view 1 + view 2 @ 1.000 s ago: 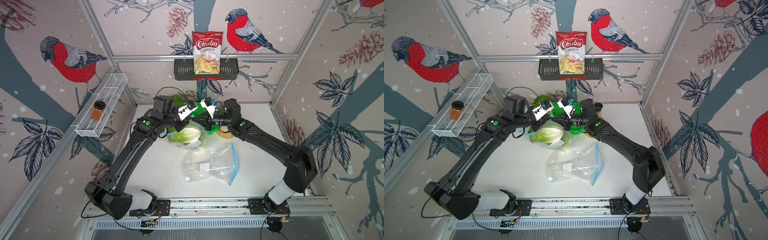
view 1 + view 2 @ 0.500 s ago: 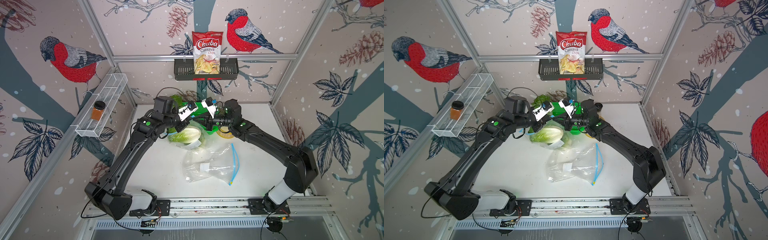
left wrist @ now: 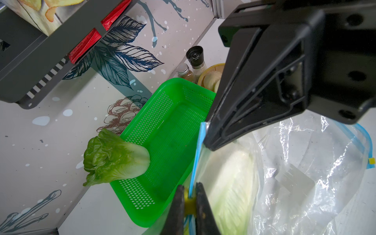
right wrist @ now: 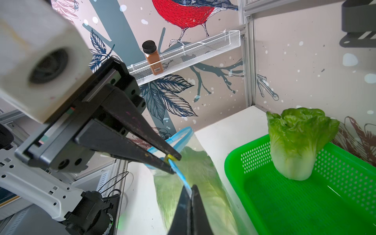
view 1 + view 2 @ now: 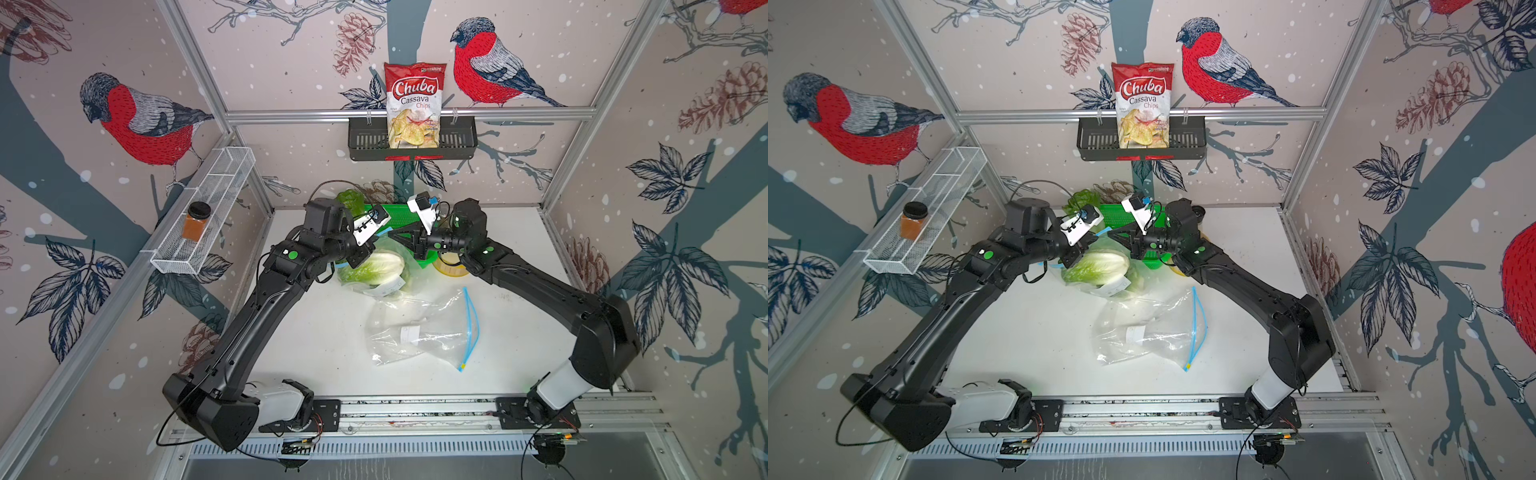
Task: Put the chinese cabbages into a zipper bag and zip it
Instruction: Zip the zipper on the zipper food storage bag.
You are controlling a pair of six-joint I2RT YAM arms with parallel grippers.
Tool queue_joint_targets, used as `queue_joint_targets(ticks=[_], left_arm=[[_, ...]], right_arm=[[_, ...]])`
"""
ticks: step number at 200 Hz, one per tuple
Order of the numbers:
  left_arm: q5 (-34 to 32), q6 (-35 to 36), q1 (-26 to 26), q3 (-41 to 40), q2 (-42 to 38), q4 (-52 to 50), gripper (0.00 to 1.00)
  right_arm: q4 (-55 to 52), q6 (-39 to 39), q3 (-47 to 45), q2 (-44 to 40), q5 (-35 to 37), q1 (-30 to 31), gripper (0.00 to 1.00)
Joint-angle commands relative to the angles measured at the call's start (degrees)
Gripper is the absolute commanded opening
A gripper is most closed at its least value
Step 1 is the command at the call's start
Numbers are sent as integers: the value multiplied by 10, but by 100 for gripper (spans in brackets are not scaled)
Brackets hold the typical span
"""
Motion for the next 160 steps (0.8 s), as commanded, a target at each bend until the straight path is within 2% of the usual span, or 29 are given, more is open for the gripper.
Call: queue_joint_targets(ticks=[1,100,160], left_arm=[[-53,-14,8,-7,-11,-28,10],[-73,-49,59,-66,-57,-47,10],[-101,-58,71,-70,-76,-64,10]], right_arm=[[27,11,3,-8,39,-7,0],[31,29,-6,-12,71,-25,0],[29,34,-4,-11,79,-37,0]])
